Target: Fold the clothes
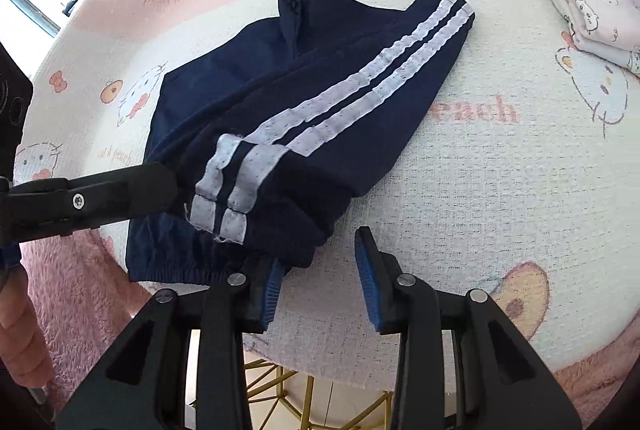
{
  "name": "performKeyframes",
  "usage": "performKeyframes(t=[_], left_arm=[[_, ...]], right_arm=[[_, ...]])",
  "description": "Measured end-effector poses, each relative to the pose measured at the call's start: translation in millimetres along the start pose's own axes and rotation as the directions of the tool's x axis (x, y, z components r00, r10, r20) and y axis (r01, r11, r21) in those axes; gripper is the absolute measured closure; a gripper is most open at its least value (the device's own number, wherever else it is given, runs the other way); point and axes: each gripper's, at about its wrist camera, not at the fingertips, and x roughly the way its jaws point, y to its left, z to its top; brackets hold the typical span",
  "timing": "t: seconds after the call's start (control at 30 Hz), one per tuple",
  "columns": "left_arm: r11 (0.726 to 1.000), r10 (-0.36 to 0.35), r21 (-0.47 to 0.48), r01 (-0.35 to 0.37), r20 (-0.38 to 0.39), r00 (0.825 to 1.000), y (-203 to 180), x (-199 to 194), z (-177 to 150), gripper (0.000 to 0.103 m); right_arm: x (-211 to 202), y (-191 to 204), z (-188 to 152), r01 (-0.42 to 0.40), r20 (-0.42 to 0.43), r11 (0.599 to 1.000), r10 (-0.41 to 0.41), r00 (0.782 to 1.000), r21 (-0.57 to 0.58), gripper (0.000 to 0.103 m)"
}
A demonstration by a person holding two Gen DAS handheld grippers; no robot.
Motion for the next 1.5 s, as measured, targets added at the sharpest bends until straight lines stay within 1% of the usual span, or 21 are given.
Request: performKeyframes(t=[0.07, 0.17, 0.2, 0.3, 0.37, 0.43, 0.47, 0.53, 0.63, 0.67, 0.77, 0.83, 0.9, 0.97, 1.03, 1.17, 1.27, 1.33, 1.43, 1.47, 1.5], left_arm=[[1.0, 0.013, -0.001, -0.013, 0.007, 1.0, 4, -3, 0, 0.095], [1.0, 0.03, -0.009, -0.029, 0.019, 0.999, 12, -11, 0, 0.095], [0.999, 0.031, -0.014, -0.03, 0.027, 0.999, 14, -15, 1, 0.095], [0.999, 0.029, -0.029, -0.027, 0.056, 0.998, 20, -28, 3, 0.095], [0.999, 0.029, -0.04, -0.026, 0.075, 0.997, 24, -38, 3, 0.095], [0.998, 0.044, -0.048, -0.039, 0.096, 0.994, 28, -51, 1, 0.095], [0.997, 0.054, -0.053, -0.048, 0.105, 0.993, 31, -57, -2, 0.095], [0.996, 0.069, -0.066, -0.062, 0.116, 0.991, 38, -68, -9, 0.095], [0.992, 0.089, -0.097, -0.077, 0.12, 0.989, 51, -75, -21, 0.095], [0.991, 0.096, -0.109, -0.083, 0.118, 0.988, 56, -76, -25, 0.095], [0.978, 0.155, -0.15, -0.142, 0.08, 0.985, 72, -65, -35, 0.095], [0.969, 0.208, -0.153, -0.196, 0.062, 0.976, 79, -60, -39, 0.095], [0.962, 0.233, -0.16, -0.221, 0.062, 0.97, 84, -61, -42, 0.095], [0.958, 0.245, -0.168, -0.231, 0.07, 0.967, 89, -66, -42, 0.095], [0.955, 0.257, -0.174, -0.242, 0.068, 0.964, 92, -68, -42, 0.095], [0.944, 0.287, -0.173, -0.28, 0.014, 0.958, 93, -61, -46, 0.095], [0.924, 0.338, -0.175, -0.34, -0.044, 0.94, 98, -46, -53, 0.095], [0.916, 0.338, -0.201, -0.348, -0.084, 0.938, 107, -35, -56, 0.095], [0.913, 0.345, -0.195, -0.36, -0.104, 0.933, 108, -28, -55, 0.094], [0.911, 0.35, -0.191, -0.365, -0.11, 0.93, 107, -27, -54, 0.091], [0.909, 0.356, -0.188, -0.372, -0.114, 0.928, 107, -27, -54, 0.091]], right_arm=[[-6, 1, -2, 0.014, 0.012, 1.0, -0.014, 1.0, -0.028, 0.068], [-11, 14, -4, 0.028, 0.017, 0.996, -0.027, 0.999, -0.085, 0.068], [-13, 19, -5, 0.015, 0.014, 0.995, -0.014, 1.0, -0.098, 0.068], [-18, 26, -4, -0.055, -0.006, 0.992, 0.054, 0.998, -0.114, 0.068], [-25, 30, -7, -0.142, -0.013, 0.981, 0.142, 0.99, -0.131, 0.068], [-29, 43, -6, -0.201, 0.004, 0.968, 0.204, 0.979, -0.149, 0.068], [-31, 51, -6, -0.217, 0.014, 0.963, 0.222, 0.975, -0.159, 0.068], [-39, 53, -3, -0.221, 0.043, 0.963, 0.23, 0.972, -0.154, 0.068], [-36, 49, 6, -0.211, 0.073, 0.974, 0.217, 0.973, -0.087, 0.068], [-31, 49, 9, -0.191, 0.071, 0.979, 0.196, 0.978, -0.072, 0.068], [-3, 59, 18, -0.144, 0.01, 0.986, 0.145, 0.989, -0.082, 0.067], [13, 66, 16, -0.135, -0.032, 0.985, 0.132, 0.991, -0.107, 0.067], [28, 71, 9, -0.104, -0.085, 0.986, 0.094, 0.992, -0.131, 0.067], [33, 74, 1, -0.095, -0.104, 0.983, 0.079, 0.991, -0.157, 0.067], [36, 73, 0, -0.09, -0.102, 0.984, 0.075, 0.992, -0.154, 0.067], [43, 72, -2, -0.081, -0.096, 0.986, 0.068, 0.993, -0.147, 0.066], [48, 71, -3, -0.075, -0.092, 0.987, 0.062, 0.994, -0.142, 0.066], [51, 70, -4, -0.07, -0.089, 0.988, 0.058, 0.994, -0.138, 0.066], [52, 68, -6, -0.053, -0.081, 0.989, 0.042, 0.996, -0.139, 0.066], [49, 67, -6, -0.04, -0.075, 0.989, 0.029, 0.997, -0.144, 0.066], [45, 66, -7, -0.026, -0.069, 0.989, 0.016, 0.997, -0.148, 0.066]])
